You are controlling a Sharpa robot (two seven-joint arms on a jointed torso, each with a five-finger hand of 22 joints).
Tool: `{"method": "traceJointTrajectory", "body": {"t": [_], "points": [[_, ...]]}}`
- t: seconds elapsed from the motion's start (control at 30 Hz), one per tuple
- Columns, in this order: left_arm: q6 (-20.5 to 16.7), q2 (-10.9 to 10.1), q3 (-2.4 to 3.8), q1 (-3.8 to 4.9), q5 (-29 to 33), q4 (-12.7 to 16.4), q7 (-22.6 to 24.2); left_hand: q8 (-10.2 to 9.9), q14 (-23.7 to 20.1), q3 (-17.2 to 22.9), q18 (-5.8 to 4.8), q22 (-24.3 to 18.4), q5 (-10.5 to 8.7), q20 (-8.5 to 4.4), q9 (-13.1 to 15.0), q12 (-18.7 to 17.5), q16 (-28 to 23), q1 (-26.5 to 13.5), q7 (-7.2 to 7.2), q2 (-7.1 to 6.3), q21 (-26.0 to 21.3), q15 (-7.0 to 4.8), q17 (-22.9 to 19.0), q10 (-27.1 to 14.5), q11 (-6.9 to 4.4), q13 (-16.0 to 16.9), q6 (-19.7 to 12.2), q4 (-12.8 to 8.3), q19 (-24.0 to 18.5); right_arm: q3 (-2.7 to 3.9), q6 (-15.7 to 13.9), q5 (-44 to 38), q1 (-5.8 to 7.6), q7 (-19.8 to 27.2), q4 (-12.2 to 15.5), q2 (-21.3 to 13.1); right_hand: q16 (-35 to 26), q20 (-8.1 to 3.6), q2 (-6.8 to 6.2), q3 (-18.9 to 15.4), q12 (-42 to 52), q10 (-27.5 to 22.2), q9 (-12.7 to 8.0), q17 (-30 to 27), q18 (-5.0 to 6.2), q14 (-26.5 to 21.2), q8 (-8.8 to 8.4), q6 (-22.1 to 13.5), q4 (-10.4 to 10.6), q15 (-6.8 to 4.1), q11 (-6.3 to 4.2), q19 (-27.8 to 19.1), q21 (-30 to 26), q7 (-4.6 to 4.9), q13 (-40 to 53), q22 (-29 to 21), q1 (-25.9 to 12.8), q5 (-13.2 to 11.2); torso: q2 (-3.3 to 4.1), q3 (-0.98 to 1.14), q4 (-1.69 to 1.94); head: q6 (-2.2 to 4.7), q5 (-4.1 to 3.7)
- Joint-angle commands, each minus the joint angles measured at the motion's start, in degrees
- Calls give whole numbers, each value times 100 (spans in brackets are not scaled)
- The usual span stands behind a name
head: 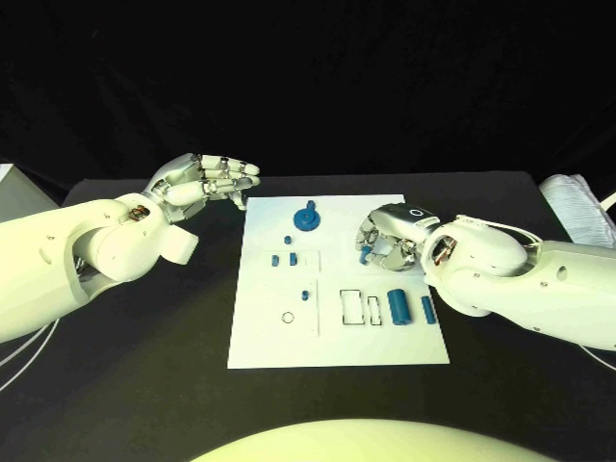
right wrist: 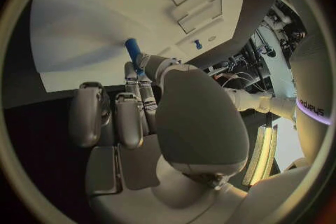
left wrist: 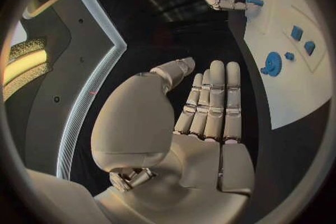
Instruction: Assemble the parts on the task board
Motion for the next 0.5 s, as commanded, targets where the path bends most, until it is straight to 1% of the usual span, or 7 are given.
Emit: {"method": "traceJointTrajectory", "body": {"t": [0.03, 0.17, 0.23, 0.3, 0.4, 0.5], "points": [[94, 19, 5, 1, 12, -13, 20, -16, 1, -40, 83, -5, -5, 6, -6, 35, -24, -22, 10, 11, -29, 30, -7, -21, -1, -6, -22, -9, 42, 35, -360, 154, 88, -40, 193, -73, 21, -38, 38, 118, -11, 459, 460, 5, -55, 234, 138, -57, -78, -43, -418, 192, 56, -3, 359, 756, -188, 9, -4, 0, 2, 3, 7], [100, 32, 5, 1, 12, -26, 18, -16, 1, -39, 84, -6, -4, 6, -6, 36, -24, -17, 10, 15, -31, 29, -8, -21, -1, -6, -22, -10, 45, 63, -416, 437, 195, -1, 434, -163, 19, -39, 35, 138, -20, 462, 475, 2, -58, 233, 146, -63, -104, -43, -418, 197, 77, -2, 370, 767, -212, 11, -4, -3, 3, 8, 19], [105, 37, 5, 0, 12, -30, 19, -16, 1, -39, 84, -6, -4, 6, -6, 36, -24, -17, 10, 15, -31, 29, -8, -21, -1, -6, -22, -10, 45, 72, -448, 535, 230, 31, 571, -185, 11, -38, 37, 158, -29, 465, 489, -12, -60, 230, 153, -69, -128, -43, -417, 199, 88, -1, 381, 774, -236, 11, -2, -3, 3, 16, 35], [107, 42, 5, 0, 12, -32, 21, -16, 1, -40, 84, -9, -3, 5, -6, 38, -26, -13, 10, 16, -34, 28, -9, -22, -1, -7, -21, -11, 48, 78, -463, 619, 253, 66, 704, -176, 13, -38, 42, 179, -39, 467, 505, -6, -67, 232, 161, -76, -155, -42, -417, 208, 128, 1, 392, 793, -260, -4, 5, -1, 3, 4, 56], [109, 46, 5, 0, 12, -32, 24, -16, 1, -40, 84, -9, -3, 5, -6, 38, -26, -13, 10, 16, -34, 28, -9, -22, -1, -7, -21, -11, 48, 80, -459, 675, 248, 112, 841, -89, 13, -38, 42, 179, -39, 467, 505, -6, -67, 232, 161, -76, -155, -42, -417, 208, 128, 1, 392, 793, -260, -4, 7, 1, -2, -20, 88], [109, 49, 5, -1, 12, -29, 29, -16, 1, -40, 84, -9, -3, 5, -6, 38, -26, -13, 10, 16, -34, 28, -9, -22, -1, -7, -21, -11, 48, 71, -450, 614, 192, 154, 907, 55, 8, -38, 42, 189, -46, 468, 516, -17, -67, 230, 166, -80, -173, -42, -416, 208, 130, 2, 400, 796, -276, -10, 2, -2, -15, -35, 119]]}}
